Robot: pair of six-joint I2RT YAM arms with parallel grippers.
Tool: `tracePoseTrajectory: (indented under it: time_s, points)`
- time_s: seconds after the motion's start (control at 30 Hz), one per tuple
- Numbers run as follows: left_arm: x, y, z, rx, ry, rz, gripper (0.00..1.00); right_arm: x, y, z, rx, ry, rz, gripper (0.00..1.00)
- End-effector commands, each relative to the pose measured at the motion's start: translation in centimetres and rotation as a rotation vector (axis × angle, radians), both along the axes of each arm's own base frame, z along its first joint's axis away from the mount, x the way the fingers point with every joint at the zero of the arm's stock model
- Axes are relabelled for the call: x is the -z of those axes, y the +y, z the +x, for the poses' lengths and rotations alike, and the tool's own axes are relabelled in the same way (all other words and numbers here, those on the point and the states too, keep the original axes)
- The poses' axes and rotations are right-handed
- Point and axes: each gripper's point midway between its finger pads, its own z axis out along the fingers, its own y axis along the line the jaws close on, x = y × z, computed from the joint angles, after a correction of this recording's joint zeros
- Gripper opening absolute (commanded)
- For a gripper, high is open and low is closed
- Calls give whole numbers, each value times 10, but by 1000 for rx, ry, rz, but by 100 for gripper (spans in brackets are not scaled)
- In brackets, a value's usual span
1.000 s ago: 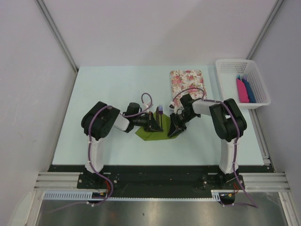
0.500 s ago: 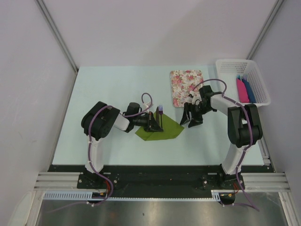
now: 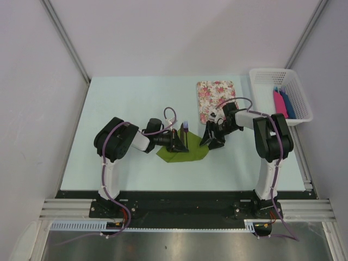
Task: Place the utensils on the paper napkin and roll it up
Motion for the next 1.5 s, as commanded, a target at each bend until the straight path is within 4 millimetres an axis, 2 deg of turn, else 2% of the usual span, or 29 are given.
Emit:
tracePoseTrajectory:
  time_s: [0.0, 0.23, 0.3, 0.37, 0.5, 0.7, 0.9, 0.93, 0.97, 1.1, 1.23, 1.4, 1.43, 1.47]
  points:
    - [16, 6, 2, -15, -8, 49, 0, 22, 20, -12, -15, 90, 122, 60]
    - [15, 5, 5, -22, -16, 38, 0, -24, 42, -10, -11, 88, 350, 56]
    - [14, 5, 5, -21, -17, 35, 0, -35, 44, -10, 3, 100, 391, 56]
    - [15, 5, 5, -25, -11, 36, 0, -35, 42, -12, 19, 104, 409, 56]
    - [13, 5, 5, -25, -15, 30, 0, -46, 39, -11, 62, 141, 447, 70]
    - [13, 5, 5, -27, -15, 29, 0, -63, 48, -15, 32, 144, 517, 72]
    - [13, 6, 5, -28, -17, 26, 0, -54, 52, -25, 6, 150, 447, 72]
    - [13, 6, 5, -27, -17, 25, 0, -50, 50, -32, 10, 185, 405, 73]
    - [13, 6, 5, -29, -17, 25, 0, -41, 51, -33, -26, 126, 353, 77]
    - [13, 5, 5, -28, -15, 24, 0, -36, 50, -37, -40, 86, 280, 80]
    - [12, 5, 6, -30, -18, 23, 0, -37, 48, -23, -21, 16, 245, 73]
    - [10, 6, 6, -34, -23, 22, 0, -21, 35, -7, 11, -44, 107, 66]
    - [10, 6, 6, -33, -22, 21, 0, -20, 34, -7, 10, -45, 100, 63]
    - [9, 6, 6, -34, -24, 22, 0, -18, 33, -5, 15, -46, 87, 51]
